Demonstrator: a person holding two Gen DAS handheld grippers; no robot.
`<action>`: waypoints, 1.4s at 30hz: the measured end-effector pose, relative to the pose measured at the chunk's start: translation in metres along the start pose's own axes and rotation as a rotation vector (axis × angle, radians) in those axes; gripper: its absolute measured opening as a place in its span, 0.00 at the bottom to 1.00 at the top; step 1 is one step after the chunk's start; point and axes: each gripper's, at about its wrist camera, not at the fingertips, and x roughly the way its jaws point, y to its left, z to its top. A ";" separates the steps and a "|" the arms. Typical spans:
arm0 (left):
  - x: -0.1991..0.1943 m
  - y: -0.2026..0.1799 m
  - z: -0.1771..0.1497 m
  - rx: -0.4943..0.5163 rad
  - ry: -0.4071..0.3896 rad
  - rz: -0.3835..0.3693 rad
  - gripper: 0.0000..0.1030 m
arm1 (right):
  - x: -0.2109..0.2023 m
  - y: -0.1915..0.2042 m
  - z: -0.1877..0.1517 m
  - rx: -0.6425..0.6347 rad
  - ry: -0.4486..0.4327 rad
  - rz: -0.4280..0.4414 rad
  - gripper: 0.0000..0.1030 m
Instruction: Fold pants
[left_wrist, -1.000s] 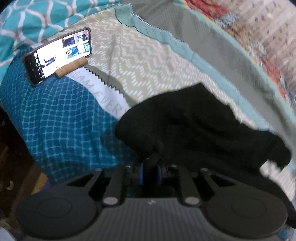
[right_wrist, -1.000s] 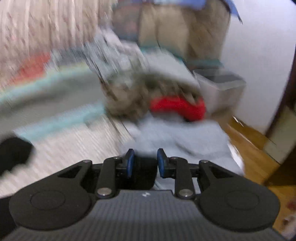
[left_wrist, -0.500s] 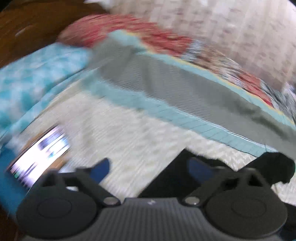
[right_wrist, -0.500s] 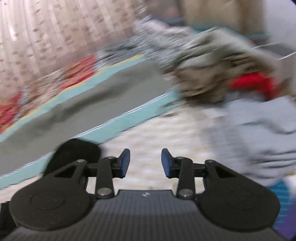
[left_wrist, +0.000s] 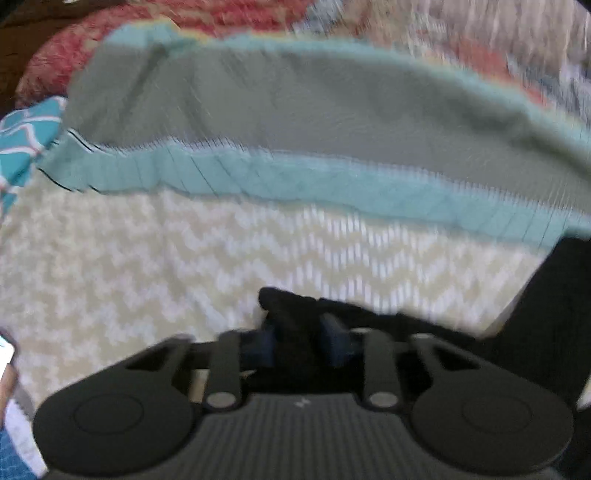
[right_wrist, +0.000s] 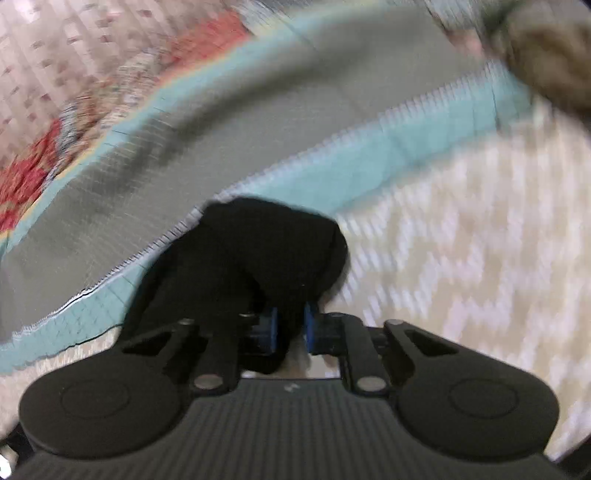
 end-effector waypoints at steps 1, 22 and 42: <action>-0.017 0.013 0.006 -0.050 -0.044 0.006 0.20 | -0.012 0.004 0.009 -0.037 -0.051 0.004 0.13; -0.127 0.156 -0.085 -0.473 -0.178 0.091 0.17 | -0.127 -0.057 -0.005 -0.183 -0.149 -0.160 0.55; -0.057 0.129 0.020 -0.505 -0.294 0.089 0.23 | -0.099 0.021 0.118 -0.149 -0.418 -0.324 0.36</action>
